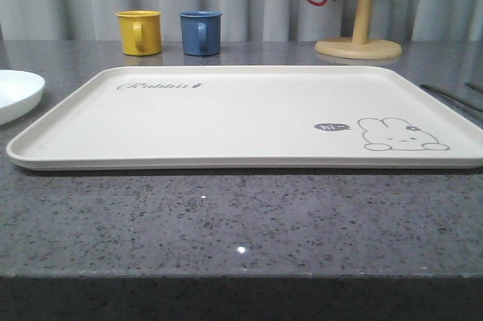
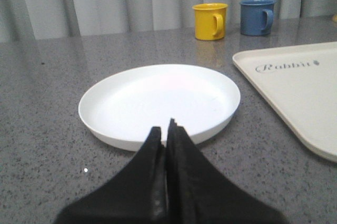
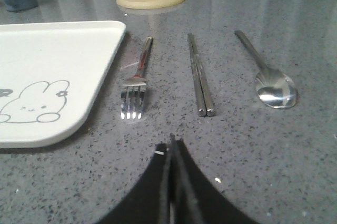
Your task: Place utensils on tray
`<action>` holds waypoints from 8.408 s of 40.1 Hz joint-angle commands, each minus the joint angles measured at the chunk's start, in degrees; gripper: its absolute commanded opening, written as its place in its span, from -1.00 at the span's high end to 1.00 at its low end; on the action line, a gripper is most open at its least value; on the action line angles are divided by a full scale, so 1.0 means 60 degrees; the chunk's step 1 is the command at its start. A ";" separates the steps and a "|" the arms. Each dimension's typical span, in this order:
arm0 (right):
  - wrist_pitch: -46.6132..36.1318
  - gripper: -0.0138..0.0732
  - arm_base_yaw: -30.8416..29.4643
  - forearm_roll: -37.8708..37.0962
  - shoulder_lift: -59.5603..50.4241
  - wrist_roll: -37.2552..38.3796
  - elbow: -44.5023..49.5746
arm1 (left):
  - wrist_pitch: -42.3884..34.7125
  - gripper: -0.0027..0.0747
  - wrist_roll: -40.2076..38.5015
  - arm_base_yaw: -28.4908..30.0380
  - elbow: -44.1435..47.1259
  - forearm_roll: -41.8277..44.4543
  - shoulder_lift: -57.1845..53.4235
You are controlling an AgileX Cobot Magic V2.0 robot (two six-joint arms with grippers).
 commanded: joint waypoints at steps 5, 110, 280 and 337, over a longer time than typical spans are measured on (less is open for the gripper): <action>-0.1467 0.84 -0.0082 0.0049 -0.0154 -0.0087 -0.0827 | -0.2372 0.98 -0.0028 0.0023 -0.0635 -0.0137 -0.0202; 0.1940 -0.77 -0.0082 0.0049 0.3999 -0.0087 -0.6460 | 0.8953 0.60 0.0651 -0.1909 -1.1394 0.1338 1.4704; 0.2870 -0.09 -0.0082 0.0039 0.6012 -0.0098 -0.7392 | 0.2001 0.98 0.0032 -0.0568 -0.3858 0.0075 0.1795; 0.5579 0.08 0.0488 0.0068 1.4969 0.0173 -1.1227 | 0.2001 0.98 0.0032 -0.0568 -0.3858 0.0075 0.1795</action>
